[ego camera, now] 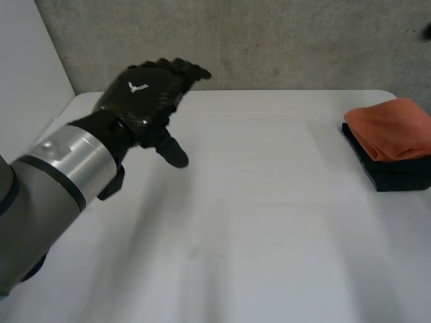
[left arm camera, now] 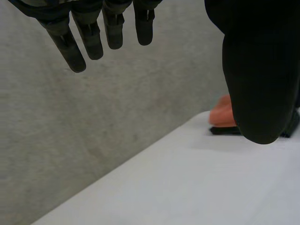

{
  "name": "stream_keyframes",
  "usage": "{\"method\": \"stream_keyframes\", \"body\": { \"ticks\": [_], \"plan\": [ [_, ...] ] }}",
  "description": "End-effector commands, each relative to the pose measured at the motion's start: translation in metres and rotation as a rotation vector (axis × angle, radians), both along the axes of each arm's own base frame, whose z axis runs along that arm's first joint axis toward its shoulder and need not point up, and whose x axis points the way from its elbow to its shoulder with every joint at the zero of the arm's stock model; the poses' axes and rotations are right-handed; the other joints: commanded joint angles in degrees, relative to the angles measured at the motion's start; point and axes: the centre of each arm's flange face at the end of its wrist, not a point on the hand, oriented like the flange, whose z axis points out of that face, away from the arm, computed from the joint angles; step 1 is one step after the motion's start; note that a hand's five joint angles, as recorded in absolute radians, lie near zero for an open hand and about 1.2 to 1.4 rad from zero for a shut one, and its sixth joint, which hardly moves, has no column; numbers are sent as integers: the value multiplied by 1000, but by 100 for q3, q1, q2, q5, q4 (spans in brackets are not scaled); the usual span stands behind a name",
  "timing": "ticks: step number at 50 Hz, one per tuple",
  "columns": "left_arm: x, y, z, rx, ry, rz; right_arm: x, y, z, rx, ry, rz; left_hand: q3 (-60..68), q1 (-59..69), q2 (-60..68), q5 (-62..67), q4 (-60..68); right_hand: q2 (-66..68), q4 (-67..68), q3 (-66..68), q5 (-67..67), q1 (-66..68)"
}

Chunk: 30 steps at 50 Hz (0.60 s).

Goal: Fold the laundry.

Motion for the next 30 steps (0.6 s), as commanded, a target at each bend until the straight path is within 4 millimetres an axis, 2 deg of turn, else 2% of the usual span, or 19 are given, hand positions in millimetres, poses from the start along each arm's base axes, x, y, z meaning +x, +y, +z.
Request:
{"method": "stream_keyframes", "body": {
  "ticks": [1,7,9,13,20,30],
  "plan": [
    [13,-20,7,-19,13,90,78,94,-45,342,-239,284,-132,-103,-107,-275,-89,-247,-326,-222,-386,-150],
    [33,-39,5,-13,6,194,96,133,-79,387,-228,360,-132,-103,-107,-275,-89,-247,-326,-222,-386,-150],
    [38,-42,2,-6,2,219,103,151,-82,364,-223,397,-132,-103,-107,-275,-89,-247,-326,-222,-386,-150],
    [48,-47,-2,5,-6,262,102,167,-79,313,-219,422,-132,-103,-107,-275,-89,-247,-326,-222,-386,-150],
    [62,-51,1,-2,3,310,99,171,-83,310,-203,406,-132,-103,-107,-275,-89,-247,-326,-222,-386,-150],
    [63,-48,1,1,12,313,98,171,-83,306,-201,382,-132,-103,-107,-275,-89,-247,-326,-222,-386,-150]
  ]
}}
